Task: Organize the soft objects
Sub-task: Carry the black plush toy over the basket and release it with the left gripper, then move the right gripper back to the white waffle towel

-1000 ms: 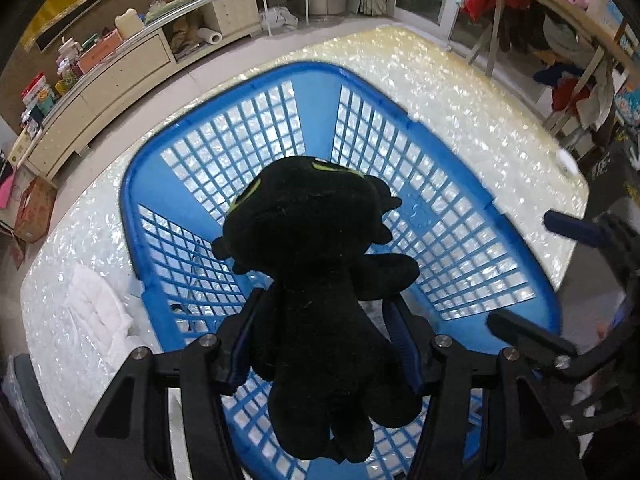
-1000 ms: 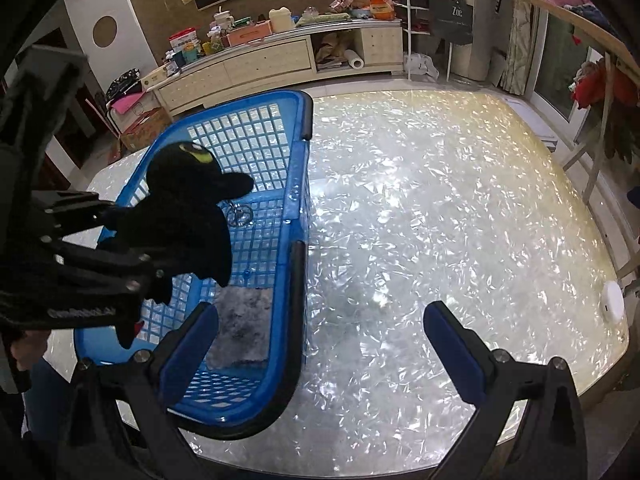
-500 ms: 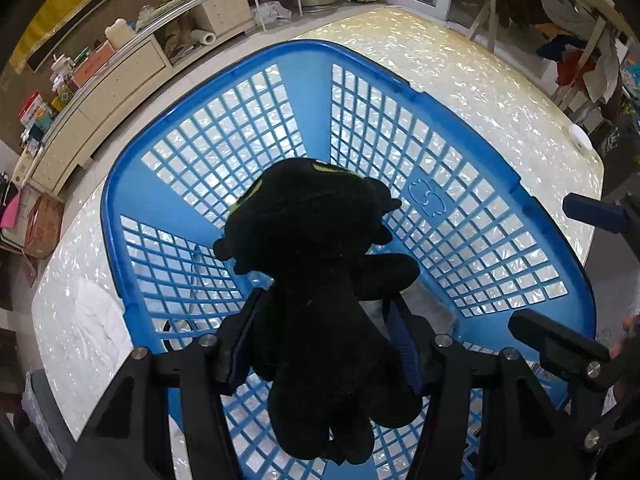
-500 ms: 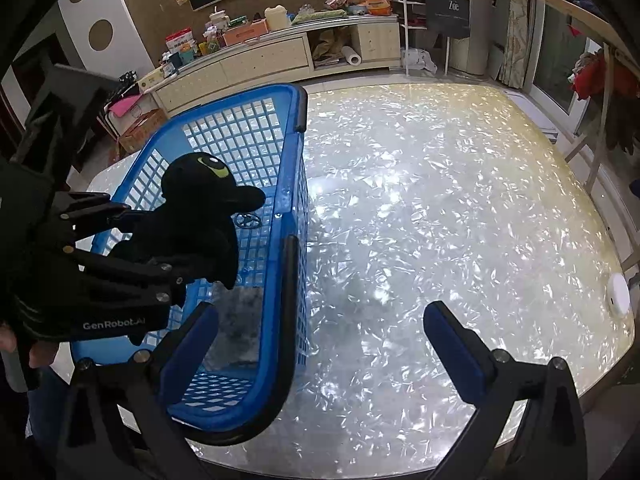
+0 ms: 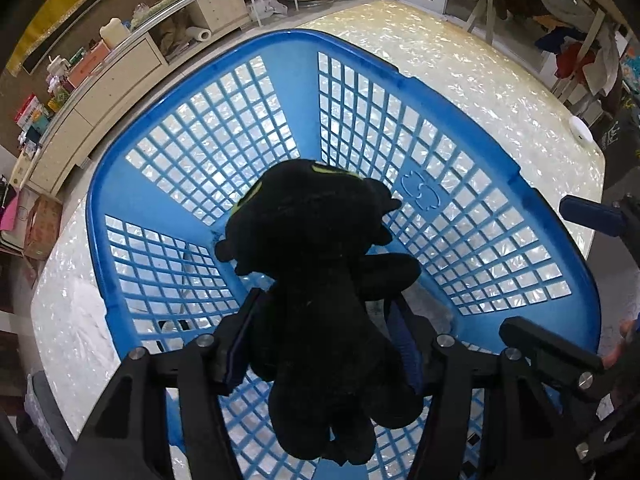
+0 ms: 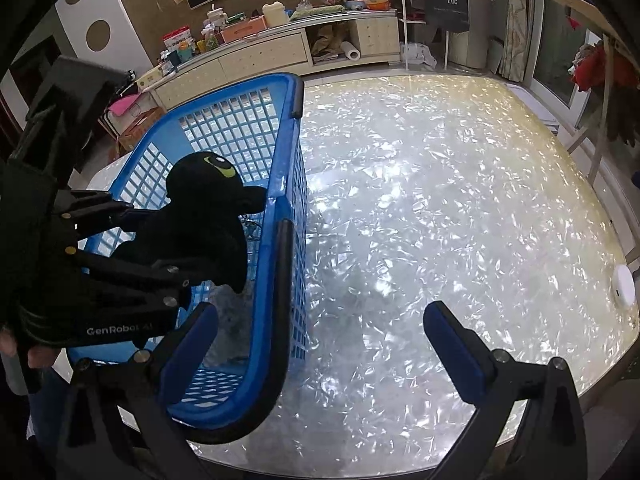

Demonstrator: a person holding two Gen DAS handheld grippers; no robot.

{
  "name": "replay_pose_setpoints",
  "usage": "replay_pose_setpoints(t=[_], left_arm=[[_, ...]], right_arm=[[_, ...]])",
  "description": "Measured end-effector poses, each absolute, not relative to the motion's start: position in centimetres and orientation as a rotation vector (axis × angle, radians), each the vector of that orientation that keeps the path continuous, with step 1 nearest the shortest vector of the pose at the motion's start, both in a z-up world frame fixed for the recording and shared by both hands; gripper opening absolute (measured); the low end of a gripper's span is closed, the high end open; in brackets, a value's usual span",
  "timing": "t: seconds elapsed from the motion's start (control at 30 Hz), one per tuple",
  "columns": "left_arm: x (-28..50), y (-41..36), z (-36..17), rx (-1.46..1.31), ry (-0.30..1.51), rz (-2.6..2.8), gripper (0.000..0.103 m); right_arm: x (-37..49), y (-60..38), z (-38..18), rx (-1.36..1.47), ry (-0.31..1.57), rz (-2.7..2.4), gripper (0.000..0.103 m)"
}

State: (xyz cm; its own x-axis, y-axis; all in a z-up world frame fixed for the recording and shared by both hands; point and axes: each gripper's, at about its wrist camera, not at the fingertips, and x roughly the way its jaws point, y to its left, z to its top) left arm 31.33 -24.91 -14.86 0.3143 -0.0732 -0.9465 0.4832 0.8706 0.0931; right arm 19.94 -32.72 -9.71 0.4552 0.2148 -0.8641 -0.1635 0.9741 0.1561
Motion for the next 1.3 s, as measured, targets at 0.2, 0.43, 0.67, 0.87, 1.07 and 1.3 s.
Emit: replay_pose_setpoints(t=[0.2,0.43,0.67,0.87,1.07,1.3], left_arm=[[30.6,-24.8,-14.4,0.419,1.182,-0.36,0.065],[29.9,-22.5,-11.4,0.306,1.123,-0.336,0.087],[26.7,-19.5,-6.5,0.237,0.971,-0.303,0.103],[22.8,-15.8,-2.6,0.156,0.877,-0.27,0.103],[18.8,-11.1,-0.6,0.105,0.835,-0.223,0.103],[15.7,-5.0,-0.5,0.056,0.827,-0.171,0.103]], right_arm=[[19.8,-33.0,-9.4,0.058,1.069,0.229,0.103],[19.0,-32.8,-8.1,0.06,1.048,0.222,0.103],[17.6,-31.4,-5.2,0.04,0.999,0.233,0.103],[15.8,-28.6,-3.1,-0.003,0.966,0.269,0.103],[14.4,-25.5,-1.7,-0.039,0.938,0.311,0.103],[14.1,-21.7,-1.6,-0.098,0.945,0.334,0.103]])
